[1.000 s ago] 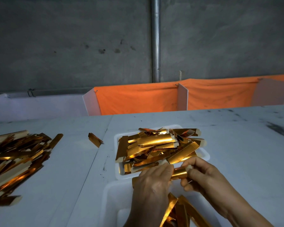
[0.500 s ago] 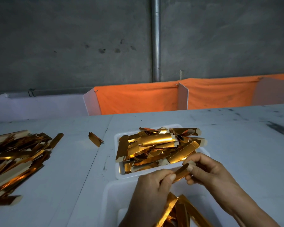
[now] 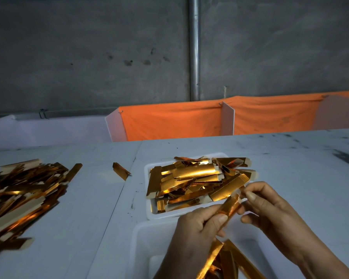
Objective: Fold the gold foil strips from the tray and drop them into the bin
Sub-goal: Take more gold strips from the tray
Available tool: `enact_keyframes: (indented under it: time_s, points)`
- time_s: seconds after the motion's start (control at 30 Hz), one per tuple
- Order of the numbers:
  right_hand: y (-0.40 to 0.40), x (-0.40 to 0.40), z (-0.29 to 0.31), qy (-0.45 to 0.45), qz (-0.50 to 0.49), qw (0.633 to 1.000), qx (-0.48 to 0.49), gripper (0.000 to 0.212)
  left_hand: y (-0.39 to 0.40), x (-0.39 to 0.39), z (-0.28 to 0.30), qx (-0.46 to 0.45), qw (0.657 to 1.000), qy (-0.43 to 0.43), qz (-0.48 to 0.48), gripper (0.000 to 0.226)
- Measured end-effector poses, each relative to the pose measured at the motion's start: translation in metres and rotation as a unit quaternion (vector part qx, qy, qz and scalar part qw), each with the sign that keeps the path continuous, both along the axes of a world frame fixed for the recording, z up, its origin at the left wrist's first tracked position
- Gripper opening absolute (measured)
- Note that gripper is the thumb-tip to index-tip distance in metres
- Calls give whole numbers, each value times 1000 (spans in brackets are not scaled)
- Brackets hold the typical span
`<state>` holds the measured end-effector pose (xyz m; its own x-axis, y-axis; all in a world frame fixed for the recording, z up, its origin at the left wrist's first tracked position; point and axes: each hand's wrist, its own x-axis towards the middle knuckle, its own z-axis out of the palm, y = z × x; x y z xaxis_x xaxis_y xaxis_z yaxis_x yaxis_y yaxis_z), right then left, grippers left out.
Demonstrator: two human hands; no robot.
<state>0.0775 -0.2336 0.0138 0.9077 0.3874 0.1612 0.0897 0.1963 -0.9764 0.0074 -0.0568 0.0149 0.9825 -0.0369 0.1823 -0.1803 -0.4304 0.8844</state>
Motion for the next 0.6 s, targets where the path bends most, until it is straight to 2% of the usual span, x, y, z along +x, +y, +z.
enact_keyframes:
  time_s: [0.2, 0.27, 0.4, 0.6]
  points:
    - [2, -2, 0, -25, 9, 998, -63, 20, -4, -1, -1, 16, 999, -27, 25, 18]
    - [4, -3, -1, -36, -1, 996, -84, 21, -3, 1, -2, 30, 999, -27, 30, 27]
    - [8, -3, -3, -43, -13, 995, -90, 23, -4, 1, -2, 53, 997, -45, 26, 38]
    - [12, -5, -4, -51, -18, 995, -85, 19, -4, 4, -3, 138, 987, -75, 17, 47]
